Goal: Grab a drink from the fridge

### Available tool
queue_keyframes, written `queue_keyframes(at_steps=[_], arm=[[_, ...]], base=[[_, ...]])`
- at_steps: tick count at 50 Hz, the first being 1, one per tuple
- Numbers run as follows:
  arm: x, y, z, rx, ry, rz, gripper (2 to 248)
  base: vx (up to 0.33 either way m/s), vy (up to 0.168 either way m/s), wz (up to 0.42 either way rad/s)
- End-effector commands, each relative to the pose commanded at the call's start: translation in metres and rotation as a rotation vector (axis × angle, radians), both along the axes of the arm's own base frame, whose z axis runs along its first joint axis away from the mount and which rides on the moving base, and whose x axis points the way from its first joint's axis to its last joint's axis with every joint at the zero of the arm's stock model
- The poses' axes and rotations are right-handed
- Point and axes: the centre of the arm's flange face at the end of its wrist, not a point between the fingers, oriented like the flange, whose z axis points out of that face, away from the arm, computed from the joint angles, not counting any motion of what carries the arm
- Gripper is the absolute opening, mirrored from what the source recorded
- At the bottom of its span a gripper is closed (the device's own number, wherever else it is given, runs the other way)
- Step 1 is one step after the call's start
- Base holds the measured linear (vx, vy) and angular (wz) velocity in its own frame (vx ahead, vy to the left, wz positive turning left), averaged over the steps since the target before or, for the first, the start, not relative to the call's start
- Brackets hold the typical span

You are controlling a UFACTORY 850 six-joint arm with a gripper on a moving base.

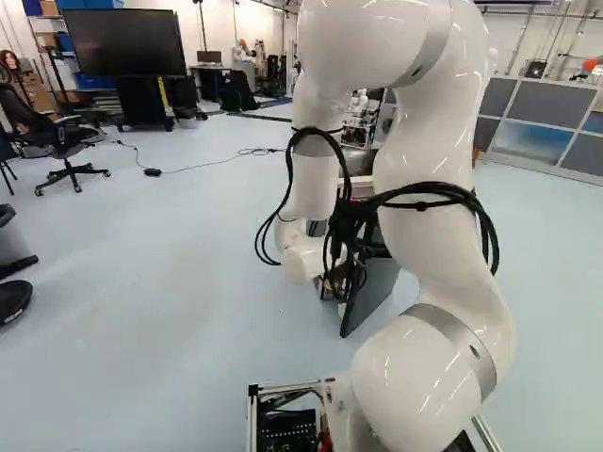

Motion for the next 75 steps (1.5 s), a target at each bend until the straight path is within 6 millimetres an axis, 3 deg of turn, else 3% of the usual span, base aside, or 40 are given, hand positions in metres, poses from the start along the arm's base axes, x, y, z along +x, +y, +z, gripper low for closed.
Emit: queue_keyframes(at_steps=[17,49,75], arm=[[0.016,0.014,-0.001,0.010,-0.022,0.017,247],[0.035,-0.022,0.000,0.007,-0.053,-0.164,247],[0.032,-0.023,0.001,-0.003,-0.057,-0.194,247]], base=[[0.000,0.000,0.000],[0.000,0.000,0.000],[0.000,0.000,0.000]])
